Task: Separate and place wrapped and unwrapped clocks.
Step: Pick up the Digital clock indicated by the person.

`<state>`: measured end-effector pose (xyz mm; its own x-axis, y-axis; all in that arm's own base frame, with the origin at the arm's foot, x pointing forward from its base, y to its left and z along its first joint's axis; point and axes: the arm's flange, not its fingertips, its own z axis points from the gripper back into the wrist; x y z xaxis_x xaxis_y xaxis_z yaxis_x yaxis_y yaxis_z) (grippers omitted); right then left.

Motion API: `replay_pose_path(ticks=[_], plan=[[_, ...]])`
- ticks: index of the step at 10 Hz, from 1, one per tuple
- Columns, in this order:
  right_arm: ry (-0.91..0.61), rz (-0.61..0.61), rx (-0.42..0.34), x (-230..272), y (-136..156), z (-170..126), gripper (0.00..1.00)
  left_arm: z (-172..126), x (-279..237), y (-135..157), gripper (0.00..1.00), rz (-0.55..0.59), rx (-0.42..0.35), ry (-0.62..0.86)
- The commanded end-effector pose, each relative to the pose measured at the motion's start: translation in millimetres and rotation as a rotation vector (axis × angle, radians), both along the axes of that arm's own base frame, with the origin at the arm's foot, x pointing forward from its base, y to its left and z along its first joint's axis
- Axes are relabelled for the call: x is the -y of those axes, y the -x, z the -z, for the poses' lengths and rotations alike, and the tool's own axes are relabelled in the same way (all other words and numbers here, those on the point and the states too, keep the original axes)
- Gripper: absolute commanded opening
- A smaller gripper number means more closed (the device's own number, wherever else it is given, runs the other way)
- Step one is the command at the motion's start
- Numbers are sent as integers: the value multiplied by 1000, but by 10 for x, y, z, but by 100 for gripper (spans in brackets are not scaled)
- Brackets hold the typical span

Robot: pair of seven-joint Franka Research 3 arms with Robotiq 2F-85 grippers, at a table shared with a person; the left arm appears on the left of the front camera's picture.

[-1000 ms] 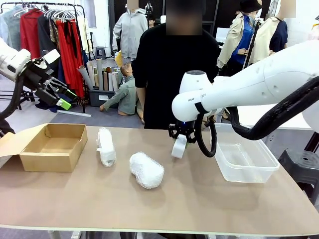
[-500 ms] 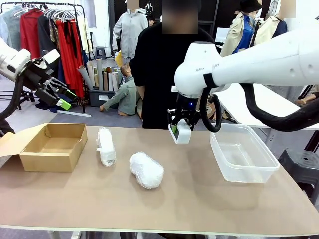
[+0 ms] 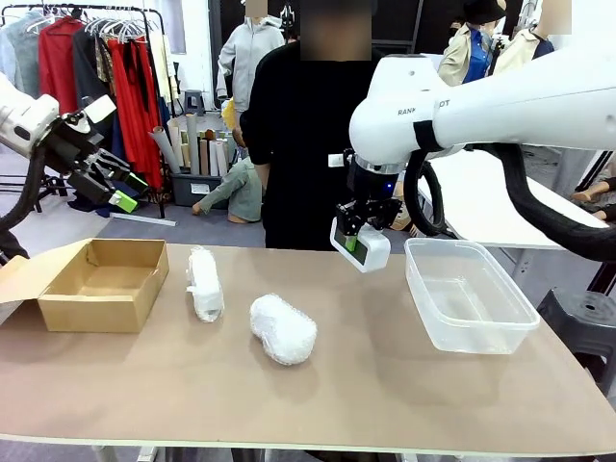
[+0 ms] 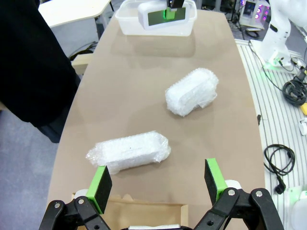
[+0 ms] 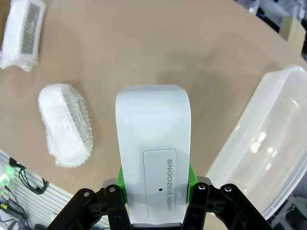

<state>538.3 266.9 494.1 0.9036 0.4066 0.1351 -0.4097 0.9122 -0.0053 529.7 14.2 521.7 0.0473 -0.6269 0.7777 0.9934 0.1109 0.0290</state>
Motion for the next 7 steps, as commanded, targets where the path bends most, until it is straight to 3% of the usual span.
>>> replay_pose_path(ticks=[1,7], plan=[[-7,3,-22,-18,-36,46,0,-6,-4,4,100,2,-1,3],[5,-1,-21,-16,-23,117,0,-6,-4,4,100,2,-1,3]])
